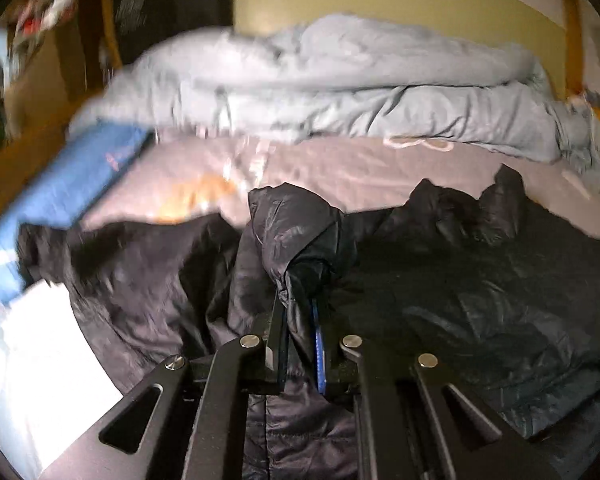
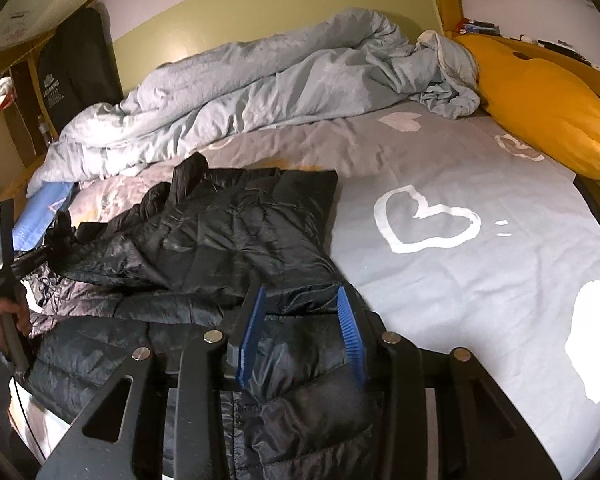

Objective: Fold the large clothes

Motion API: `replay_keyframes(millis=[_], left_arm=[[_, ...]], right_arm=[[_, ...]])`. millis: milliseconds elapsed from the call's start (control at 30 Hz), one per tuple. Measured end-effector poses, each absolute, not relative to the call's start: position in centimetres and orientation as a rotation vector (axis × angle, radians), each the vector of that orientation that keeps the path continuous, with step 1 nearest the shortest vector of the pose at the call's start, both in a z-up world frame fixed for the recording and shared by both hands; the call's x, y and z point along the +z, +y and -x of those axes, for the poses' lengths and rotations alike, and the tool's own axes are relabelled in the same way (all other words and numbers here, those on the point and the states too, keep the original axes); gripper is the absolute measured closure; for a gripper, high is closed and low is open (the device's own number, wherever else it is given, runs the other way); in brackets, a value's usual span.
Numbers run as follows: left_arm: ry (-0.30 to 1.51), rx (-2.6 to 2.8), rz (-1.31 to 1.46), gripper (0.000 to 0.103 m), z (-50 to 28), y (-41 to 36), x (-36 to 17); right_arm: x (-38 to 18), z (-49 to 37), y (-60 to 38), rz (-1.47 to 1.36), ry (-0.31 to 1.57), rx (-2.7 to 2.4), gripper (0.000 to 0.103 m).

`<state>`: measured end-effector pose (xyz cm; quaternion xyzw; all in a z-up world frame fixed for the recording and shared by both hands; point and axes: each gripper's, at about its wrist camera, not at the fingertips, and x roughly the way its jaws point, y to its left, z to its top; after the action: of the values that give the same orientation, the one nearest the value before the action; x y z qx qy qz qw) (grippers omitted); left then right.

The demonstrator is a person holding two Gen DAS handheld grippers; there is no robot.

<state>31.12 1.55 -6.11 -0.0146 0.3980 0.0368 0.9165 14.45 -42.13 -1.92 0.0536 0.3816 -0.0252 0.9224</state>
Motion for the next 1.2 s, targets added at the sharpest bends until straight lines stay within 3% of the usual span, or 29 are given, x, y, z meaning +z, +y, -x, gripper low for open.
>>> replay_keyframes(millis=[200,267,367,433,800,1000,1200], left_arm=[[0.904,0.018,0.086,0.091,-31.7,3.1,-7.9],[0.902,0.010,0.070,0.087,-31.5,3.1,-7.8],[0.885,0.035,0.053,0.065,-31.2,3.6,-7.3],[0.861,0.052,0.040,0.040,-31.0,4.2,-6.8],[0.935,0.022,-0.077,0.039,-31.0,6.2,-8.3],[1.008,0.056,-0.061,0.037,-32.5,6.7,-10.5],[1.008,0.071,-0.102,0.037,-32.6,6.9,-10.7]], right_arm=[[-2.2,-14.9,-42.0,-0.103,0.801,-0.052,0.064],[-2.2,-14.9,-41.8,-0.100,0.800,-0.042,0.063],[-2.4,-15.1,-41.5,-0.085,0.802,-0.041,0.062],[-2.6,-15.3,-41.4,-0.083,0.810,-0.044,0.062],[-5.5,-21.3,-38.8,-0.226,0.993,0.111,0.058],[-9.1,-24.6,-38.8,-0.116,1.135,-0.035,0.060],[-9.9,-24.7,-40.8,-0.096,1.149,-0.100,0.060]])
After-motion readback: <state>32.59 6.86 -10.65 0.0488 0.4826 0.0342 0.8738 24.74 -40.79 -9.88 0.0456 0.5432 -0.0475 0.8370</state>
